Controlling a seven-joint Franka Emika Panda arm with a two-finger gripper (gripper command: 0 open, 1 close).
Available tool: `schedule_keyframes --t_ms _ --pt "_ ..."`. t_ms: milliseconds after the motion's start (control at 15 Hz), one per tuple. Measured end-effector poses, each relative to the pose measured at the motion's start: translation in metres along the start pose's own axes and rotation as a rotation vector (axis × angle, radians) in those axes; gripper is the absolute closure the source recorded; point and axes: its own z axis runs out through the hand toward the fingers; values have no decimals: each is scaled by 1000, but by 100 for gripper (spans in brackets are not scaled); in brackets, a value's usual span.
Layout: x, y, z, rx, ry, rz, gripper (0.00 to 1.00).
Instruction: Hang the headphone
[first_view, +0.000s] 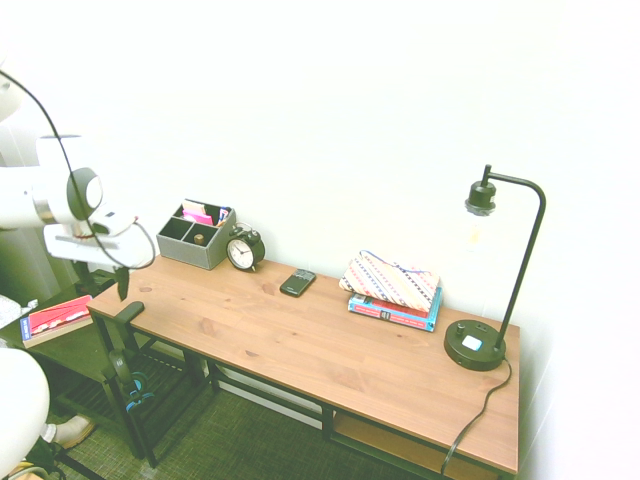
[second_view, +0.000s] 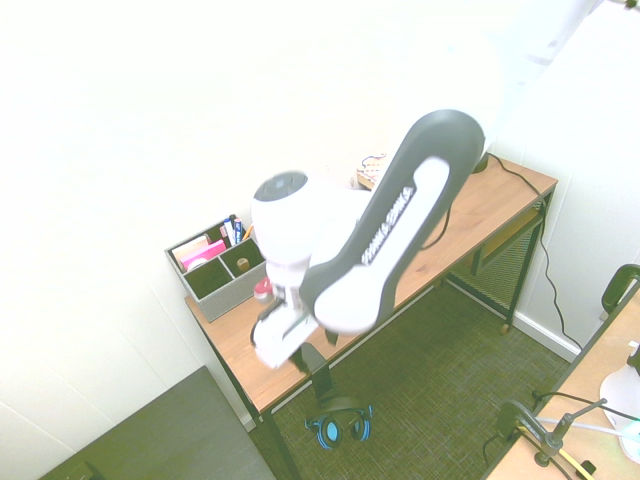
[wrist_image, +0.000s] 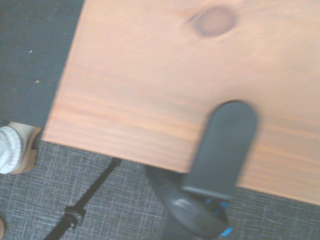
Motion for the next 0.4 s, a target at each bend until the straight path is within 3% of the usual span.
schedule_keyframes --t_ms 400 --pt "123 151 -127 -17 -53 31 0"
